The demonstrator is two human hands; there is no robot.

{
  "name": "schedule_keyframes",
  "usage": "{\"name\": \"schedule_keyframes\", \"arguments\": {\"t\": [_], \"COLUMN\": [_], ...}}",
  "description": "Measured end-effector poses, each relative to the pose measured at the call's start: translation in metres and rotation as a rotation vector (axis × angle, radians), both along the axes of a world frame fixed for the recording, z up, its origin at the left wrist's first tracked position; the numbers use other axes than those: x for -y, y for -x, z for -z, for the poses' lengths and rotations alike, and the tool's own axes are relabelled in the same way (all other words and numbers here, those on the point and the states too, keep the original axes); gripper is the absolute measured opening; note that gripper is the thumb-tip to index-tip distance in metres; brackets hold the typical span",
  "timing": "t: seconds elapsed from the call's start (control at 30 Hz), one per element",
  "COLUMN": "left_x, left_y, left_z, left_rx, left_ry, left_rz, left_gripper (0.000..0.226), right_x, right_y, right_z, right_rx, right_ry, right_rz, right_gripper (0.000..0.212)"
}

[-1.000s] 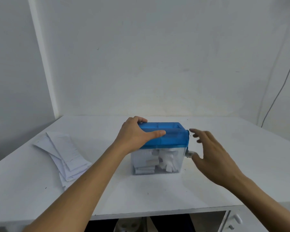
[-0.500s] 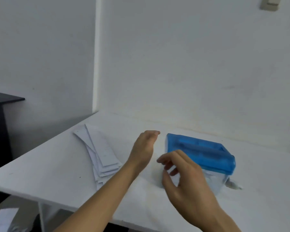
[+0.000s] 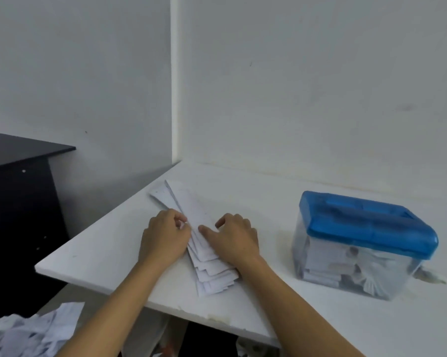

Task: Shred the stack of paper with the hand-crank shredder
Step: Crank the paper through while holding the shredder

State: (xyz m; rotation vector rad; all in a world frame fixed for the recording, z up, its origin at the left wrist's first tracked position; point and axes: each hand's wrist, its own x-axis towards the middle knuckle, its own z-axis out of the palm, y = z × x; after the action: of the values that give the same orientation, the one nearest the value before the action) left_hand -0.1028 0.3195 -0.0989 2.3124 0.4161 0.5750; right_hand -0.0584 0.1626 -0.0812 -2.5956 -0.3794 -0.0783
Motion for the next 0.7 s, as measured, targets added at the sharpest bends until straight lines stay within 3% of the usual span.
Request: {"name": "schedule_keyframes", "arguments": {"t": [0.07, 0.2, 0.47, 0.7], "left_x": [0.005, 0.007, 0.009, 0.007], "left_y": [0.001, 0.001, 0.001, -0.002], "left_z": [0.000, 0.002, 0.001, 0.004], "left_rx": [-0.070, -0.082, -0.055, -0.040], "left_ry": [-0.139, -0.166, -0.140, -0.126], "left_rz": [0.013, 0.029, 0.034, 0.050], "left_gripper": [0.010, 0.014, 0.019, 0.021], "right_x": [0.001, 0.008, 0.015, 0.015], "right_y": [0.001, 0.002, 0.002, 0.001], "right_z": [0.006, 0.007, 0.004, 0.003], "right_rx": [0.020, -0.029, -0.082, -0.116], "right_ry": [-0.097, -0.346, -0.676, -0.732], "right_rz": [0.014, 0.025, 0.073, 0.075], "right_gripper": [0.043, 0.019, 0.018, 0.019]}}
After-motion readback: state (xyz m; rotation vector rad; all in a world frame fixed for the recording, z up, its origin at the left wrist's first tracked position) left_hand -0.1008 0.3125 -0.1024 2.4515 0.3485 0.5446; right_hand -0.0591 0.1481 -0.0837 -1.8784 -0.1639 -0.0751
